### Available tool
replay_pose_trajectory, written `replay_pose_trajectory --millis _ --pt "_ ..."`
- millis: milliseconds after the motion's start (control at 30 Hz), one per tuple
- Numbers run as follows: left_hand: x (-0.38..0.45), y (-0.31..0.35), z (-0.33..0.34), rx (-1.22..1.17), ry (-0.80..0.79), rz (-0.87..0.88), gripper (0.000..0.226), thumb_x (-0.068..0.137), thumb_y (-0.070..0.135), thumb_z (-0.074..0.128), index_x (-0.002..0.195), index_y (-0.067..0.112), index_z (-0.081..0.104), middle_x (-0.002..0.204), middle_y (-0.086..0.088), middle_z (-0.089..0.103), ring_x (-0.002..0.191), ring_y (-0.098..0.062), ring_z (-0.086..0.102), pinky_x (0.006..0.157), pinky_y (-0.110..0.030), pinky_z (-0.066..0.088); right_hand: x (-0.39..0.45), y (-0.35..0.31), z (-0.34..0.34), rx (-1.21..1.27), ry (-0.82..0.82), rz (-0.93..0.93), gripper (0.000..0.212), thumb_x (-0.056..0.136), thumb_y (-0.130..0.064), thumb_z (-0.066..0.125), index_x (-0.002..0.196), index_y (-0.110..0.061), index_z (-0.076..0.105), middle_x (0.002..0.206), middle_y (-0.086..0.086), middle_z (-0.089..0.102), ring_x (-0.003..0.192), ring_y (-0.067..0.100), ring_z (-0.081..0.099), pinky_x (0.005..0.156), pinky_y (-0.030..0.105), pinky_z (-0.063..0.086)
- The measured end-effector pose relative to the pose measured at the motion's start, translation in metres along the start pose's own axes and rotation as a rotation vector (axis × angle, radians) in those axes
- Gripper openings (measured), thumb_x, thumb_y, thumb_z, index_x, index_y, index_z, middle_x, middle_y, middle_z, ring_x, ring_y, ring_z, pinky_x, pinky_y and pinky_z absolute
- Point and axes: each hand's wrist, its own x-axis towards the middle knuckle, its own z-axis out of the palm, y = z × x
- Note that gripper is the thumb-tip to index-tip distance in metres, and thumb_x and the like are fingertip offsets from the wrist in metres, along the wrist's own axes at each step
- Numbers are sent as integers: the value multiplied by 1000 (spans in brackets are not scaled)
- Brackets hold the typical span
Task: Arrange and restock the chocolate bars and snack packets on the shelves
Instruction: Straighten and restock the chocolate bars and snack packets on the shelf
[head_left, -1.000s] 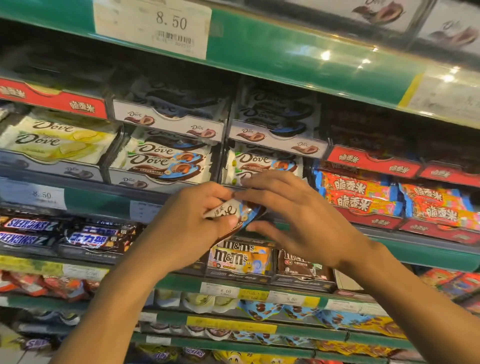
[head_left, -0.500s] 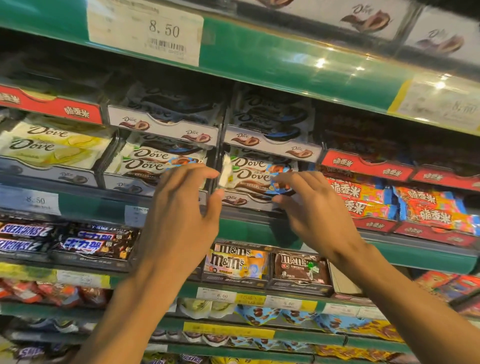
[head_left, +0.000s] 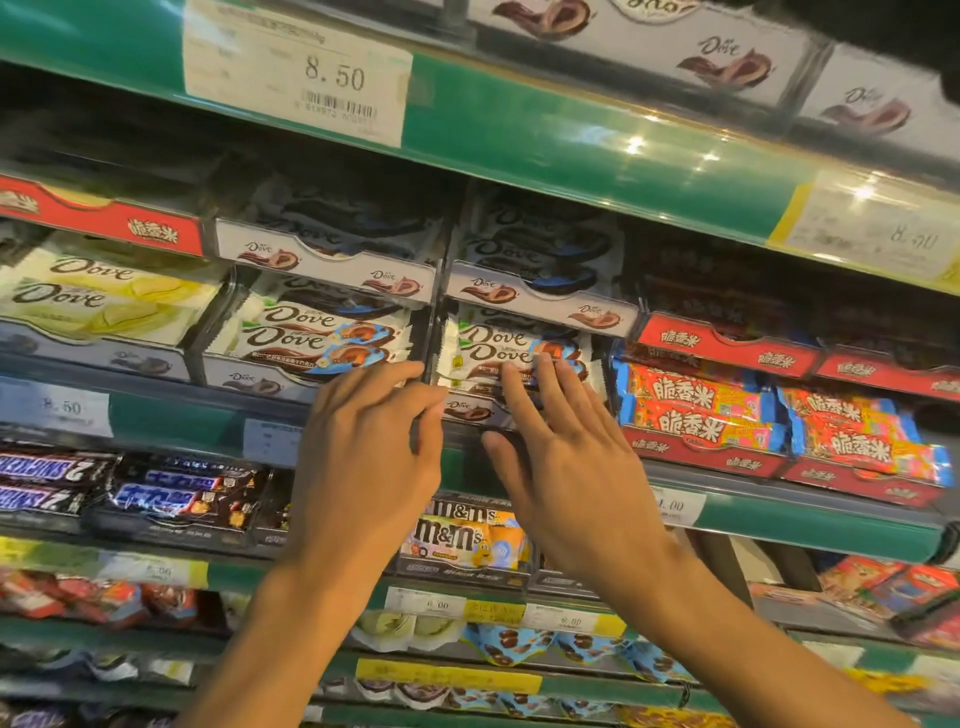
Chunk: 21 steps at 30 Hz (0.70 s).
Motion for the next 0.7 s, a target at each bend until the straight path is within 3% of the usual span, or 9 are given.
replay_pose_trajectory --millis 133,200,300,400,567,700 --pt "-1 1 0 -13 -8 -16 24 89 15 64 109 25 74 125 5 64 116 -9 42 102 -31 33 19 -2 -3 24 -126 9 72 99 -66 8 159 -25 2 166 8 0 152 22 -9 124 38 -3" --pt "-2 0 0 -18 -12 -22 27 88 12 65 109 26 74 125 6 64 116 -8 42 102 -30 33 33 -1 -3 23 -141 26 76 98 -69 8 159 -25 3 165 9 7 153 24 -2 122 37 -3" --pt "-1 0 0 -19 -20 -28 29 87 10 64 110 26 73 126 6 63 117 -7 40 103 -30 30 54 4 -1 46 -139 71 80 95 -73 10 156 -22 20 155 9 36 145 27 26 122 42 15" --pt "-2 -1 -1 -26 -25 -36 31 88 9 63 112 25 73 128 7 62 118 -7 39 105 -29 28 64 7 3 71 -150 108 83 92 -76 9 150 -22 33 141 9 49 133 28 40 114 43 28" --pt "-2 -1 -1 -31 -36 -47 33 86 8 62 113 25 73 129 7 62 120 -11 45 107 -34 33 53 -1 1 49 -39 81 79 95 -73 13 148 -20 37 140 3 44 133 23 34 117 42 24" --pt "-2 -1 0 -29 -36 -49 34 86 8 62 114 25 72 129 7 62 121 -12 47 108 -33 31 49 -3 5 73 -80 63 83 94 -75 12 153 -18 30 153 -2 38 144 18 27 122 45 12"
